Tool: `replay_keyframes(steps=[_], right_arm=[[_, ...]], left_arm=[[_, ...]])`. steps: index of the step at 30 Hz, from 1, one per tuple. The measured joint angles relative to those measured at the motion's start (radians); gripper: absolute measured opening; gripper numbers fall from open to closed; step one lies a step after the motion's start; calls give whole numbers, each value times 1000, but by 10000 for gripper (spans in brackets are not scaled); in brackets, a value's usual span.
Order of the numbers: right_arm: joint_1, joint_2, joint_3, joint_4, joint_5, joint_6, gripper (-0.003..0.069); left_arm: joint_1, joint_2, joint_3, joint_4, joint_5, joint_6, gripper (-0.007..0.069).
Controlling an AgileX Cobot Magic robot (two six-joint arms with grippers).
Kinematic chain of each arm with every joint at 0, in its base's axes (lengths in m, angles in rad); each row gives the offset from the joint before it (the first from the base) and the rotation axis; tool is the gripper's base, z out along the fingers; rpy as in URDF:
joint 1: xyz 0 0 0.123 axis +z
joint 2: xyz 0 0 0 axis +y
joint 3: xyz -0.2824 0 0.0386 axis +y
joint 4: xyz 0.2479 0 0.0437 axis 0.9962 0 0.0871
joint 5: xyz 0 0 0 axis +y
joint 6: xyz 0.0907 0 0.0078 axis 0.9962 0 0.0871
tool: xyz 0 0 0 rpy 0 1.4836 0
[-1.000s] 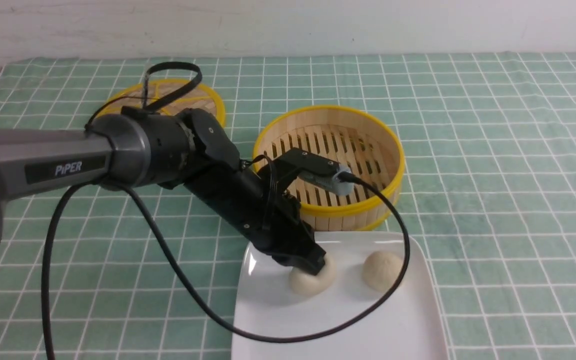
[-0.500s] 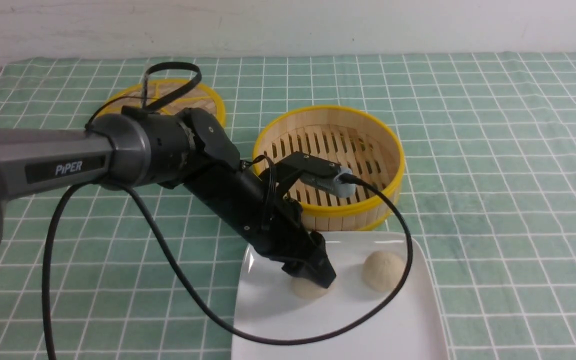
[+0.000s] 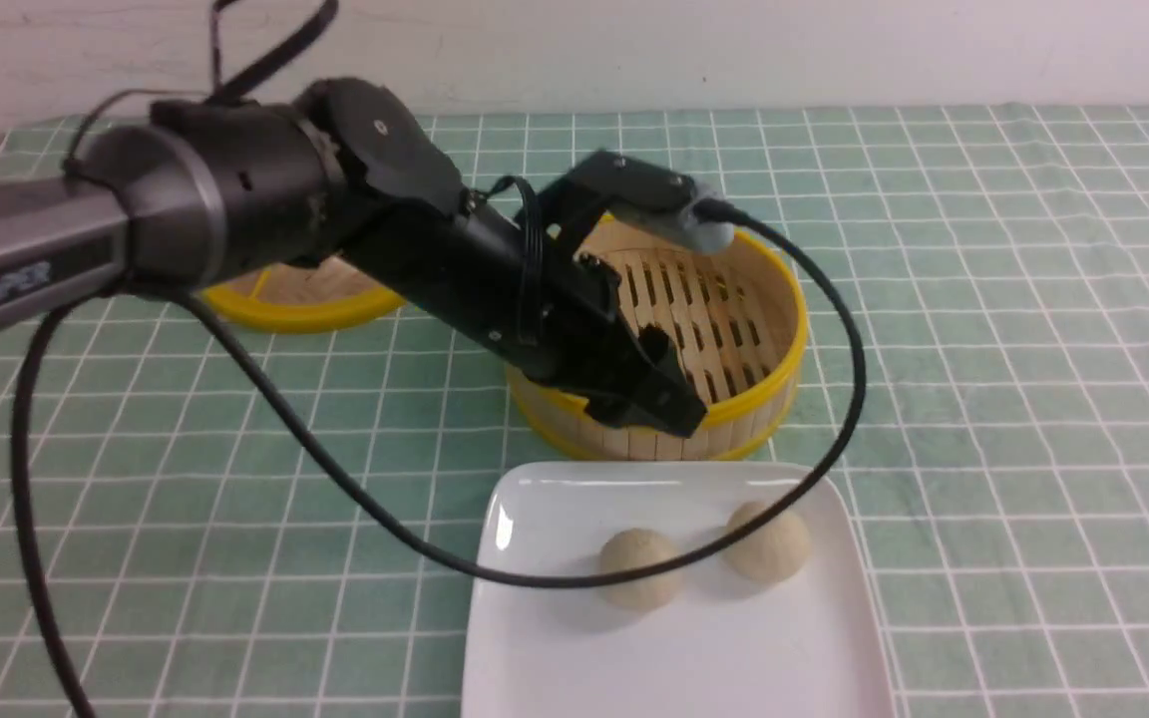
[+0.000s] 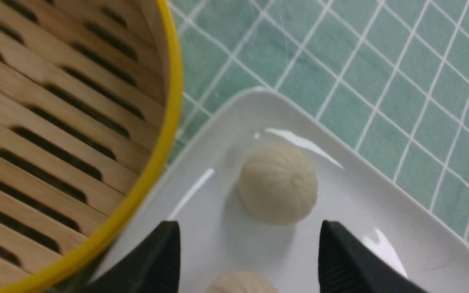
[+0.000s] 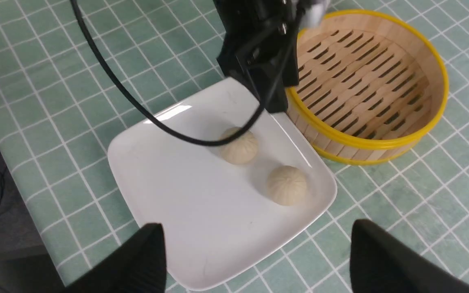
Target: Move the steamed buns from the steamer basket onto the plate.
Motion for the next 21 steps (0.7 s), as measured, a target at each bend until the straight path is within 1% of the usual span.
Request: replay_keyframes(steps=[2, 4, 5, 6, 9, 11, 12, 13, 14, 16, 18, 21], right_arm=[[0, 0, 0, -26, -37, -1, 585], [0, 0, 0, -65, -113, -1, 585], [0, 0, 0, -69, -121, -1, 585], [0, 0, 1, -102, -197, -1, 585], [0, 0, 1, -140, -299, -1, 585], [0, 0, 1, -164, -391, -1, 585], [0, 0, 1, -166, -399, -1, 585], [0, 0, 1, -183, -460, -1, 585], [0, 0, 1, -188, -473, -1, 585], [0, 0, 1, -210, -541, -1, 585], [0, 0, 1, -220, -561, -1, 585], [0, 0, 1, -238, -575, 20, 585]], left_arm=[[0, -53, 0, 64, -37, -5, 464], [0, -113, 0, 151, -75, -35, 464], [0, -119, 0, 160, -78, -38, 464], [0, -172, 0, 232, -106, -80, 464], [0, -248, 0, 355, -151, -173, 464], [0, -324, 0, 476, -181, -253, 464], [0, -331, 0, 476, -183, -260, 464], [0, -381, 0, 551, -193, -308, 464], [0, -403, 0, 582, -196, -329, 464], [0, -496, 0, 718, -201, -433, 464], [0, -557, 0, 807, -200, -509, 464], [0, -637, 0, 925, -199, -673, 464]])
